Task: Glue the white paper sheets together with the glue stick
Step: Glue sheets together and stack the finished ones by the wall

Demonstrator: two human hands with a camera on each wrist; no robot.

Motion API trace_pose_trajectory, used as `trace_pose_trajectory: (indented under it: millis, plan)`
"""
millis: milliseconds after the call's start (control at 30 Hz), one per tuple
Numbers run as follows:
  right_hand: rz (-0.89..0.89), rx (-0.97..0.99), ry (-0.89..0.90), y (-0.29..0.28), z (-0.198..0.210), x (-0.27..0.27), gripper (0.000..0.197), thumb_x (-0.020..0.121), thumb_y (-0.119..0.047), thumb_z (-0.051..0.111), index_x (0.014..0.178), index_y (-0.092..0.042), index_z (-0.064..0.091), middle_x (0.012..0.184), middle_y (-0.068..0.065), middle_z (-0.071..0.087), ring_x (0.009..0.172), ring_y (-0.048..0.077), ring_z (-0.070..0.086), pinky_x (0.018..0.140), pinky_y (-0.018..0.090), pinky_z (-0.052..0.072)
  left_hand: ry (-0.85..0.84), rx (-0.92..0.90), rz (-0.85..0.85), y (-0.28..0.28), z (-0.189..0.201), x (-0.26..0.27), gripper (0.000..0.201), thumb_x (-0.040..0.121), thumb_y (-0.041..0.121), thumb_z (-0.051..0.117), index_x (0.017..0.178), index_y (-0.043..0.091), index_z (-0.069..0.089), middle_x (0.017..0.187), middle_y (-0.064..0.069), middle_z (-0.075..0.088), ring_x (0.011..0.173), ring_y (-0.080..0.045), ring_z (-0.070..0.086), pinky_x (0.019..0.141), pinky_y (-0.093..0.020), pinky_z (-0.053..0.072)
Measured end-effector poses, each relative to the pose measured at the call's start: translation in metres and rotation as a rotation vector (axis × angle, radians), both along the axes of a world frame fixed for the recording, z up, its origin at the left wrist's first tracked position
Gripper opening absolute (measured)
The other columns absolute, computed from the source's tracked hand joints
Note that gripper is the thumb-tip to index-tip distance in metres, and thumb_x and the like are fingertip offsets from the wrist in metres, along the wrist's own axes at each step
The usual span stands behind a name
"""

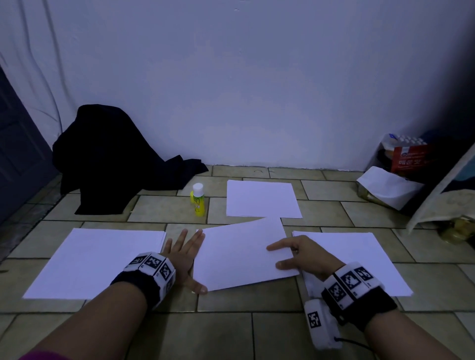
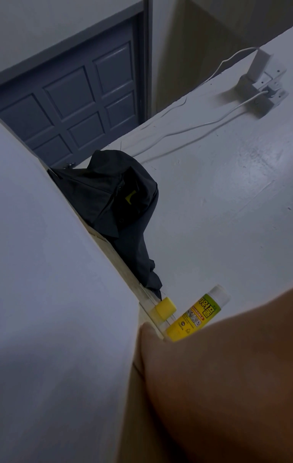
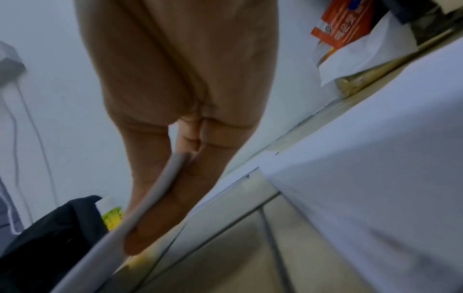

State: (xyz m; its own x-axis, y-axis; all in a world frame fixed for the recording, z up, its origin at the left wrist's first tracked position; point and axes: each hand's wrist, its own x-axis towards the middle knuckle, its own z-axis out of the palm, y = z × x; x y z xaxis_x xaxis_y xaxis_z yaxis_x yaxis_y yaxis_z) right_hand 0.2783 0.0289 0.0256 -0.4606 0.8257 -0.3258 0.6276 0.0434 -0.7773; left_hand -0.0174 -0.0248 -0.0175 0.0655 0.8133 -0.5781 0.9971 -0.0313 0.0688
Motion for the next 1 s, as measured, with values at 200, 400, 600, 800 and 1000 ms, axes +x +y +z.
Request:
trace_pose_trajectory:
  millis: [200, 400, 600, 800, 1000]
  plan:
    - [-0.004, 0.080, 0.071, 0.009, 0.016, 0.014, 0.044, 0.077, 0.003, 0.073, 0.102, -0.033, 0.068, 0.117, -0.006, 0.065, 0.107, 0.009, 0.061, 0.098, 0.029, 0.048, -0.052, 0.006, 0.022, -0.003, 0.006, 0.000, 0.125, 0.078, 0.066, 0.062, 0.145, 0.018, -0.032, 0.153, 0.005, -0.036, 0.141, -0.024, -0.032, 0.115, -0.046, -0.014]
    - [-0.237, 0.219, 0.175, 0.041, 0.037, 0.029, 0.047, 0.079, 0.006, 0.069, 0.106, -0.033, 0.066, 0.119, -0.002, 0.063, 0.080, 0.021, 0.057, 0.063, 0.020, 0.051, -0.039, 0.014, 0.025, -0.004, 0.007, 0.001, 0.131, 0.070, 0.073, 0.064, 0.147, 0.021, -0.030, 0.153, 0.006, -0.036, 0.141, -0.024, -0.033, 0.115, -0.048, -0.014]
    - [-0.322, 0.302, 0.075, 0.093, 0.037, 0.015, 0.045, 0.081, 0.005, 0.068, 0.121, -0.015, 0.065, 0.130, 0.005, 0.058, 0.119, 0.019, 0.054, 0.101, 0.028, 0.042, -0.048, -0.040, 0.004, -0.002, 0.016, 0.003, 0.172, 0.004, 0.106, 0.018, 0.146, 0.022, -0.031, 0.151, 0.007, -0.038, 0.141, -0.024, -0.032, 0.115, -0.050, -0.012]
    - [-0.340, 0.254, -0.119, 0.130, 0.018, -0.009, 0.042, 0.084, 0.003, 0.065, 0.120, -0.016, 0.065, 0.137, 0.008, 0.053, 0.118, 0.024, 0.054, 0.090, 0.021, 0.040, -0.088, -0.017, 0.017, -0.003, 0.017, 0.004, 0.174, -0.004, 0.103, 0.005, 0.146, 0.023, -0.030, 0.152, 0.007, -0.037, 0.141, -0.023, -0.032, 0.115, -0.049, -0.012]
    - [-0.359, 0.287, -0.300, 0.148, -0.002, -0.019, 0.044, 0.086, 0.004, 0.055, 0.126, -0.015, 0.057, 0.135, 0.008, 0.050, 0.118, 0.024, 0.052, 0.076, 0.016, 0.034, -0.126, 0.005, 0.019, -0.005, 0.013, 0.001, 0.172, -0.002, 0.103, 0.006, 0.146, 0.023, -0.029, 0.153, 0.008, -0.036, 0.141, -0.023, -0.033, 0.114, -0.048, -0.015]
